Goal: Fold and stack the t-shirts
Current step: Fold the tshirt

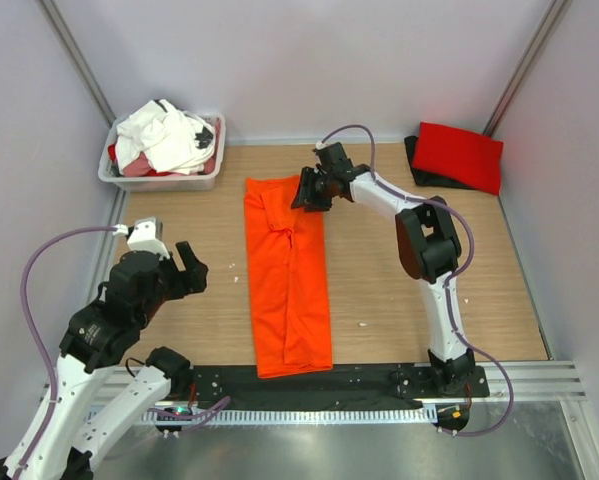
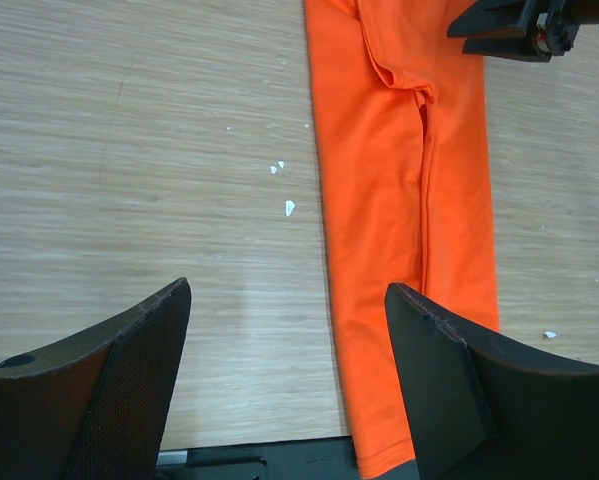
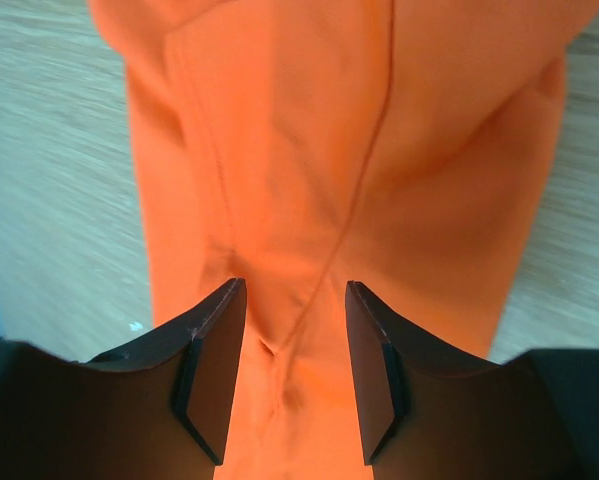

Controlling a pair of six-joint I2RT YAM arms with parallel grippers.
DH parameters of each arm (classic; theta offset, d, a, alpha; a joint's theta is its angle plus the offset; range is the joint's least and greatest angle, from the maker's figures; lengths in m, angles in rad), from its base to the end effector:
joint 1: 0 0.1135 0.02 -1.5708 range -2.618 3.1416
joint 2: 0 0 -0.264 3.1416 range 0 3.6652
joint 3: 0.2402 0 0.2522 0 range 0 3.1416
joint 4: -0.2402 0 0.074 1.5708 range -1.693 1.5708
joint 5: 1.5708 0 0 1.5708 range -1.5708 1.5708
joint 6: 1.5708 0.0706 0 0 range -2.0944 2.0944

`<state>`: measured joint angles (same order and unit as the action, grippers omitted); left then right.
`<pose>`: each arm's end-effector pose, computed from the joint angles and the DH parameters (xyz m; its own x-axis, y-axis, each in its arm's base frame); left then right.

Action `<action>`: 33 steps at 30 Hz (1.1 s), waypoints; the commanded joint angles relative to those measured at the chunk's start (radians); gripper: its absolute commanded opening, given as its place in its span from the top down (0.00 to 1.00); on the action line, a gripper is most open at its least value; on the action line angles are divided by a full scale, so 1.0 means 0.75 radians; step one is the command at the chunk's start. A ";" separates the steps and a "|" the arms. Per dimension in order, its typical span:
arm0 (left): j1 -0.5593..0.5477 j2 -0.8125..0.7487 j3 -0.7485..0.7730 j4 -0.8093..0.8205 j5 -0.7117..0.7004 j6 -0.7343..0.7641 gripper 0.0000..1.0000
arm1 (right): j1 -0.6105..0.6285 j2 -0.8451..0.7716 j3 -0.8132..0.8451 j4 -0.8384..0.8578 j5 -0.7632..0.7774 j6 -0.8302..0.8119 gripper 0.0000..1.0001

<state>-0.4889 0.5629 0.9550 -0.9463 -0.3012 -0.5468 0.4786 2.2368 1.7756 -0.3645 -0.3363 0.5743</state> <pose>0.1162 -0.0381 0.3290 -0.5143 -0.2888 -0.8075 -0.0487 0.9499 -0.3088 0.4549 0.2622 0.1624 -0.8918 0.1150 -0.4375 -0.1773 0.8009 0.5720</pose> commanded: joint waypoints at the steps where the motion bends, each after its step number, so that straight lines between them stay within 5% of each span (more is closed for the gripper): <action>1: -0.001 0.019 0.003 0.041 -0.028 -0.015 0.21 | 0.078 -0.015 0.142 -0.199 0.217 -0.150 0.50; 9: -0.001 0.035 0.003 0.039 -0.038 -0.019 0.21 | 0.231 0.171 0.447 -0.412 0.440 -0.250 0.49; 15: -0.001 0.045 0.005 0.035 -0.044 -0.021 0.21 | 0.284 0.311 0.672 -0.590 0.789 -0.265 0.49; 33: 0.001 0.078 0.011 0.026 -0.061 -0.028 0.21 | 0.164 0.517 0.702 -0.578 0.892 -0.336 0.46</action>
<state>-0.4889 0.6098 0.9550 -0.9474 -0.3229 -0.5510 0.6735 2.5534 2.3043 -0.7761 0.3157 0.3641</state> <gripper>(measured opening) 0.790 0.540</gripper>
